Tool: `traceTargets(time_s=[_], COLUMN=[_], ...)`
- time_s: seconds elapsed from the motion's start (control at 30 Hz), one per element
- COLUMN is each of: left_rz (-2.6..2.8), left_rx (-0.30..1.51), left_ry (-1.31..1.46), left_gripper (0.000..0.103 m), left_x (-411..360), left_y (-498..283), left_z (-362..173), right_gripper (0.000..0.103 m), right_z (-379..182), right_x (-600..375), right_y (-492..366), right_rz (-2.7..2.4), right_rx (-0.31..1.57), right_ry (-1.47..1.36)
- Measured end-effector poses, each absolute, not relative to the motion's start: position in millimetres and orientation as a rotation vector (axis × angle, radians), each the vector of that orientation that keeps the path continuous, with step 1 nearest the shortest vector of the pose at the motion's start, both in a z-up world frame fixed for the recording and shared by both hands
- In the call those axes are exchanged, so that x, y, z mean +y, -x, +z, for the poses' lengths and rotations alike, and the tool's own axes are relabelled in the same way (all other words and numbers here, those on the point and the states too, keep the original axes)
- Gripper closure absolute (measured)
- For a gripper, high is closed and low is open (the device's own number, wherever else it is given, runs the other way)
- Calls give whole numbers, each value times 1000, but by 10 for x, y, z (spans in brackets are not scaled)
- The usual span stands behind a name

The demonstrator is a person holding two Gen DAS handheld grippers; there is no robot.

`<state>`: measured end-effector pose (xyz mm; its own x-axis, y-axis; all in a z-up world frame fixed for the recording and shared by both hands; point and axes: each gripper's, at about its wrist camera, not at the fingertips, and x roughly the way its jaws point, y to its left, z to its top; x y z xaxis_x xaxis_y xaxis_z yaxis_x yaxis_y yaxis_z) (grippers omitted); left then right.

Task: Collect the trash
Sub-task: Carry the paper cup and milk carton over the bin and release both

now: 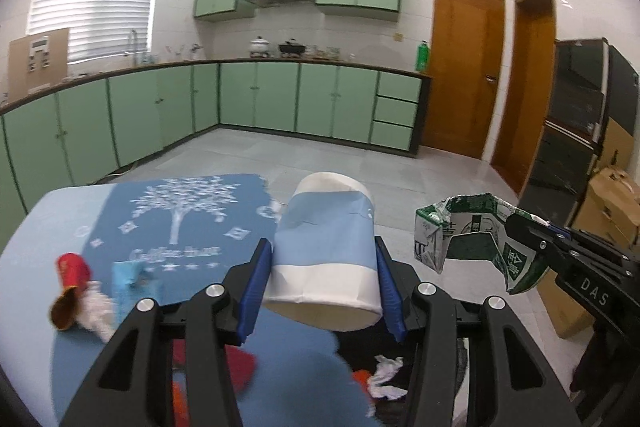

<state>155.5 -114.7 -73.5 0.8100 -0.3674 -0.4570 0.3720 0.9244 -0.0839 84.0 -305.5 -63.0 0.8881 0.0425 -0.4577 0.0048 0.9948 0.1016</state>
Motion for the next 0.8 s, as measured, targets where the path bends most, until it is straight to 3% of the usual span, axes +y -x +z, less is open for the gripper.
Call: traceTargets(time_s=[0.53, 0.67, 0.77, 0.8], left_rz=[-504, -508, -512, -513], left_rx=[633, 690, 714, 719], left_ry=[-50, -77, -90, -91], left_gripper=[51, 43, 25, 24], left_x=[-2046, -2173, -2199, -2203], left_y=[-2014, -2101, -2101, -2096], left_z=[-1327, -1471, -1547, -1568], right_gripper=[101, 101, 97, 97], right_z=[-1234, -1319, -1363, -1384], right_x=[-3772, -3861, -3927, -3957], right_y=[-1114, -1133, -1152, -1140], right_rz=[-91, -107, -127, -135], right_rx=[582, 587, 597, 600], right_ry=[-135, -155, -175, -187])
